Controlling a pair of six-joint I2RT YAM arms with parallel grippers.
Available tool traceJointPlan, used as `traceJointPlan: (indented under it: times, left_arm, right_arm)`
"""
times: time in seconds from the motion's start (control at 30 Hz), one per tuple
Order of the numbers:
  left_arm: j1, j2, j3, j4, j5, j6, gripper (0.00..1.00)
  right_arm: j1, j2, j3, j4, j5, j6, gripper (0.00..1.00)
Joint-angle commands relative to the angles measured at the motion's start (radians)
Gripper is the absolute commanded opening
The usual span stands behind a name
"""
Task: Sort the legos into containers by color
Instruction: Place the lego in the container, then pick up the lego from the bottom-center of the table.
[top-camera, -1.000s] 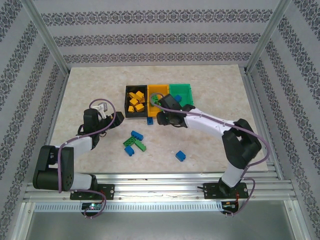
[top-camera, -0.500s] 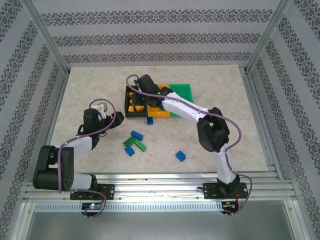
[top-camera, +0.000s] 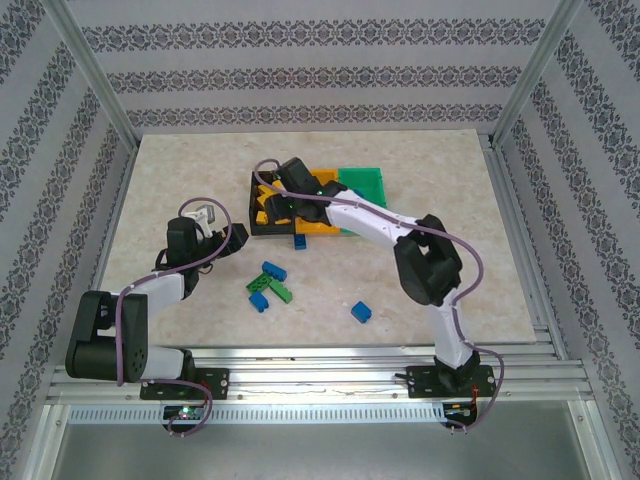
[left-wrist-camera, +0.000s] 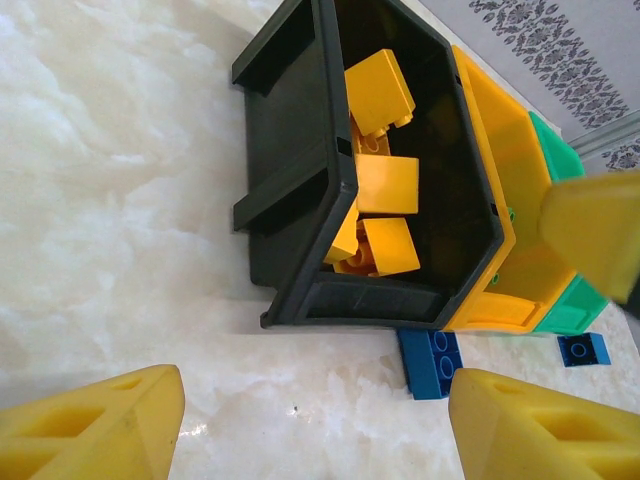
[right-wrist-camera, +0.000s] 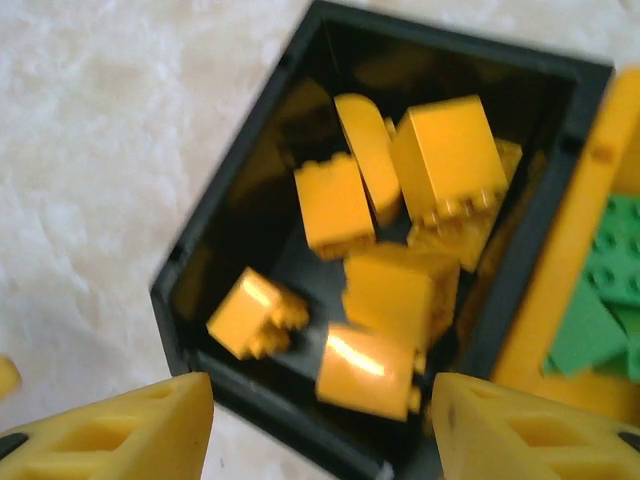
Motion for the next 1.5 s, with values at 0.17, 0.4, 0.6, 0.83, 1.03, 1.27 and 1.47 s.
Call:
traceJointPlan:
  times: [0.17,0.4,0.6,0.83,1.03,1.27,1.47]
  left_arm:
    - [-0.001,-0.016,0.002,0.041,0.017,-0.003,0.70]
    - [-0.013,0.005,0.003,0.051,0.011,-0.001,0.70]
    - [-0.031,0.016,0.004,0.062,0.005,-0.001,0.70]
    - [-0.044,0.048,0.018,0.056,0.008,0.007,0.70]
    - [-0.047,0.042,0.018,0.053,0.002,0.009,0.70]
    - [-0.047,0.072,0.026,0.054,0.011,0.008,0.70]
    - [-0.047,0.050,0.024,0.044,0.010,0.011,0.71]
  right_arm:
    - [0.012,-0.304,-0.382,0.071,0.044,0.041,0.61]
    - [0.022,-0.495,-0.663,0.006,0.042,0.091,0.61]
    - [0.033,-0.611,-0.818,-0.089,0.029,0.113,0.61]
    - [0.051,-0.710,-0.907,-0.239,-0.031,0.127,0.63]
    - [0.109,-0.738,-0.966,-0.324,-0.001,0.179,0.63]
    - [0.111,-0.691,-1.030,-0.219,0.035,0.229,0.59]
    - [0.112,-0.618,-0.995,-0.118,0.023,0.212,0.39]
